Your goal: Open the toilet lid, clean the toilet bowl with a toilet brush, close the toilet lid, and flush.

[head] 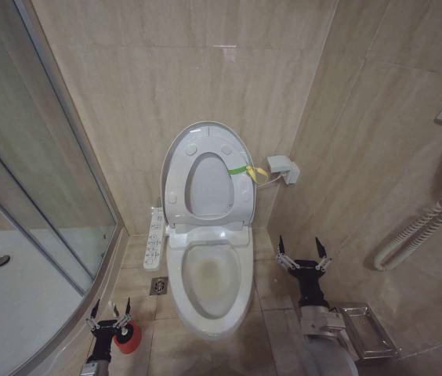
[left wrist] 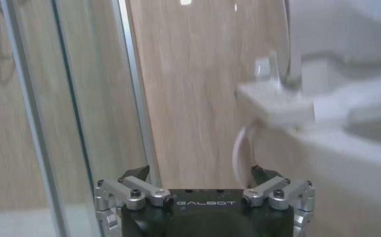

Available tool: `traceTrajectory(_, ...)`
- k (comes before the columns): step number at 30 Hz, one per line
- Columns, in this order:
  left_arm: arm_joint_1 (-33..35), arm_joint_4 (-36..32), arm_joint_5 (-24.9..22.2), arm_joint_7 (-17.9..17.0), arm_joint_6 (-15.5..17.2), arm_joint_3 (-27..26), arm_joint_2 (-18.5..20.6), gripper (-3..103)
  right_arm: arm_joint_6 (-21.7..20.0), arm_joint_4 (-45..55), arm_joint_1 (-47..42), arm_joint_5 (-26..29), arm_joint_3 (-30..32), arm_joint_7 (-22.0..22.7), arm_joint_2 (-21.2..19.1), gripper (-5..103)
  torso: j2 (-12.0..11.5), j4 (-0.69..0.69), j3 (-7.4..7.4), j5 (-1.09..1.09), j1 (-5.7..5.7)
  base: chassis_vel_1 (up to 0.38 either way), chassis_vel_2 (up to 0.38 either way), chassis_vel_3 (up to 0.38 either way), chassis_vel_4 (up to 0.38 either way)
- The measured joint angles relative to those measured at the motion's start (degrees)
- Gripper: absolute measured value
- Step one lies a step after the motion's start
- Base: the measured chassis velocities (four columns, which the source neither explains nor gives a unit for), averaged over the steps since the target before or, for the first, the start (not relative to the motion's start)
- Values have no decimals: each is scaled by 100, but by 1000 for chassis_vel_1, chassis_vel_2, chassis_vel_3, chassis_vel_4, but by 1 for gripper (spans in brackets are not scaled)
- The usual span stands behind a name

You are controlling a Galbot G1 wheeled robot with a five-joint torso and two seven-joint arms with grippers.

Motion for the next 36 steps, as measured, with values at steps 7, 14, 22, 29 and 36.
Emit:
traceTrajectory(7,460,-1140,97,-53,50,-332,-24,100,0,0,0,0,0,1,0,100,0,-1,0,0,0,0,0,0,0)
traceTrajectory(14,812,-2062,23,-97,187,-521,-56,100,0,-1,0,0,0,1,-1,100,0,0,0,0,0,0,0,0,0)
traceTrajectory(22,1457,-3693,-210,-20,739,-904,-70,98,0,-1,0,0,0,1,0,100,0,0,0,0,0,0,0,0,0)
traceTrajectory(29,1929,-4693,-446,-24,1252,-959,-47,97,0,0,0,0,0,0,0,100,0,0,0,0,0,0,0,0,0)
traceTrajectory(36,2613,-5668,-634,-105,1729,-1050,-183,97,0,-1,0,0,0,1,0,100,0,0,0,0,0,0,0,0,0)
